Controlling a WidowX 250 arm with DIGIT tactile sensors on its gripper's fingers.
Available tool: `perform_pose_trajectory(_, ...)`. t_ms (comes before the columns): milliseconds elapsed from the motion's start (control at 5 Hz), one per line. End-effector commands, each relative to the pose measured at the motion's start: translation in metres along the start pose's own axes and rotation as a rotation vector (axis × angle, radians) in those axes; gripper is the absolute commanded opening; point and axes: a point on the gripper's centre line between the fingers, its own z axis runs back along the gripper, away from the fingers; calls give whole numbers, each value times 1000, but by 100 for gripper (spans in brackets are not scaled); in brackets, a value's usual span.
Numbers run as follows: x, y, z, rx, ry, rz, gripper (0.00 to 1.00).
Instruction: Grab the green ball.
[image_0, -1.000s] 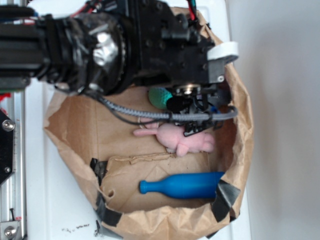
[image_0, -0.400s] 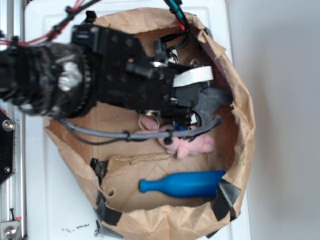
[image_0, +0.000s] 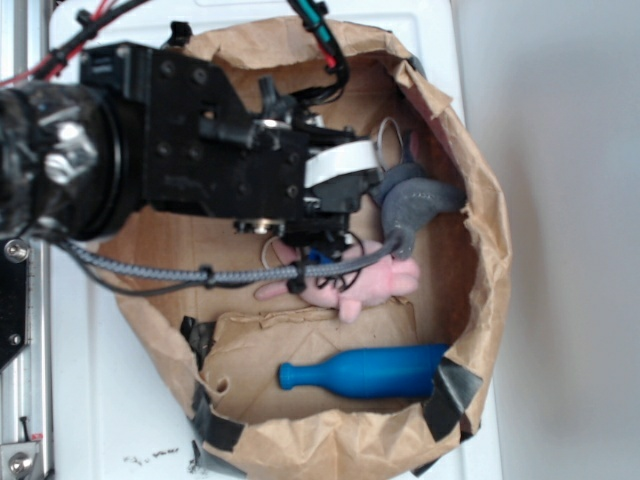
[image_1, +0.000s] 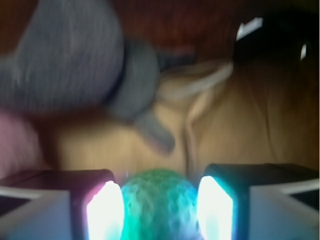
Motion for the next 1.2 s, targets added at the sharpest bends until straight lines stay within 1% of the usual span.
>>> perform_pose_trajectory(0,20,9,26,-28,-4,34,0)
perform_pose_trajectory(200,27,8,34,-48,3,62,0)
perform_pose_trajectory(400,32,15,62,-107,11,84,0)
perform_pose_trajectory(600,38,20,91,-130,13,85,0)
perform_pose_trajectory(800,39,26,121,-139,37,62,0)
perform_pose_trajectory(1000,41,26,147,-137,43,49,0)
